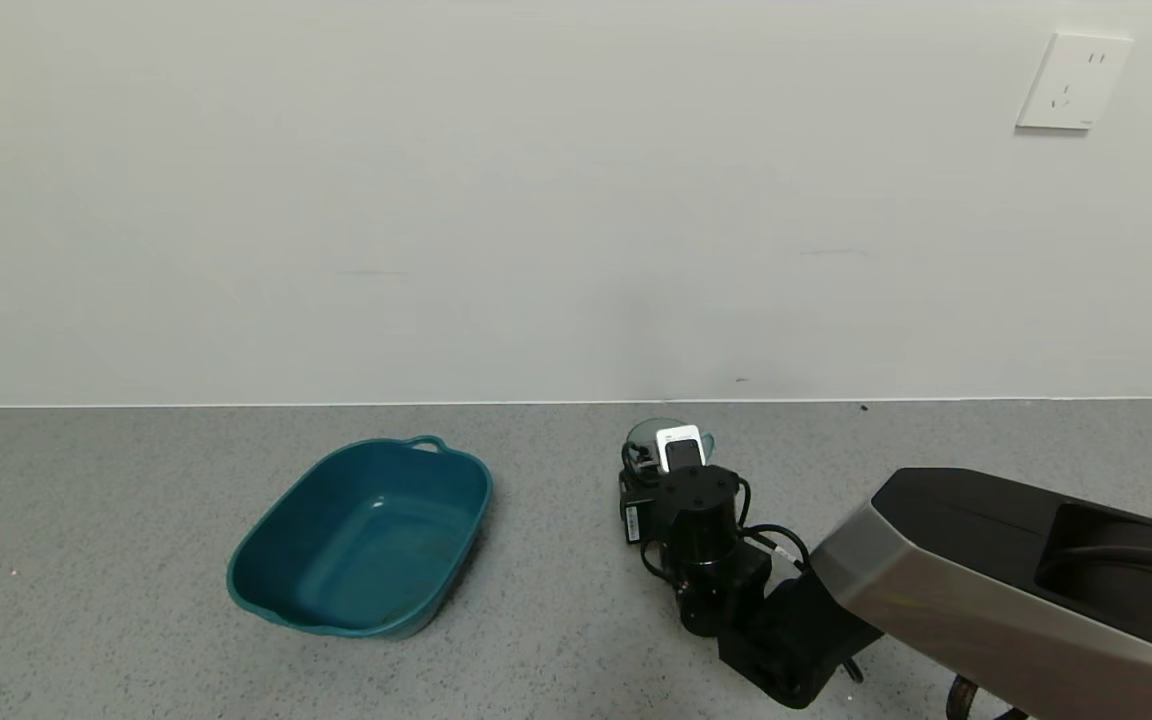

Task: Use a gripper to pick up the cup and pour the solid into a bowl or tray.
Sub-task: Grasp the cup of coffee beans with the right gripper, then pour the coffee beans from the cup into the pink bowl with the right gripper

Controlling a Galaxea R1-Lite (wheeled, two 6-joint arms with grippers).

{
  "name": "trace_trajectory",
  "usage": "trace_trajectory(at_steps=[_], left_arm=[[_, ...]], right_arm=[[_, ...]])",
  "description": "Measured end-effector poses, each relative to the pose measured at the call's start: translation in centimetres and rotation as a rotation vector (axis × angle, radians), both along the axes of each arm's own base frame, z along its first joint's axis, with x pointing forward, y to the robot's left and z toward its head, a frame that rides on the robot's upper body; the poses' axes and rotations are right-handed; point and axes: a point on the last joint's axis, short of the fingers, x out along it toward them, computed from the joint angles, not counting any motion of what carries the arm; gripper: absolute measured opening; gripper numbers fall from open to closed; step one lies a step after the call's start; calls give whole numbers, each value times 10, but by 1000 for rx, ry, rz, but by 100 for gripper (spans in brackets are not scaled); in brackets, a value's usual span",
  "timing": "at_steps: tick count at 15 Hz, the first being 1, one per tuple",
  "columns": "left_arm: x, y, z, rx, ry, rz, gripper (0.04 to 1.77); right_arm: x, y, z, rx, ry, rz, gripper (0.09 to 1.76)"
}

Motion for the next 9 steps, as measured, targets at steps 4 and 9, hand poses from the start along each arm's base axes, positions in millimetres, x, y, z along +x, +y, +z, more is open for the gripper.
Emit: trace_trajectory(at_steps=[4,9], left_arm=[[0,0,0,0,0,0,175],[0,0,0,0,0,0,175]], right_arm=[[-1,0,-1,-3,3,0,136],[-2,-2,4,-8,5,3,136]])
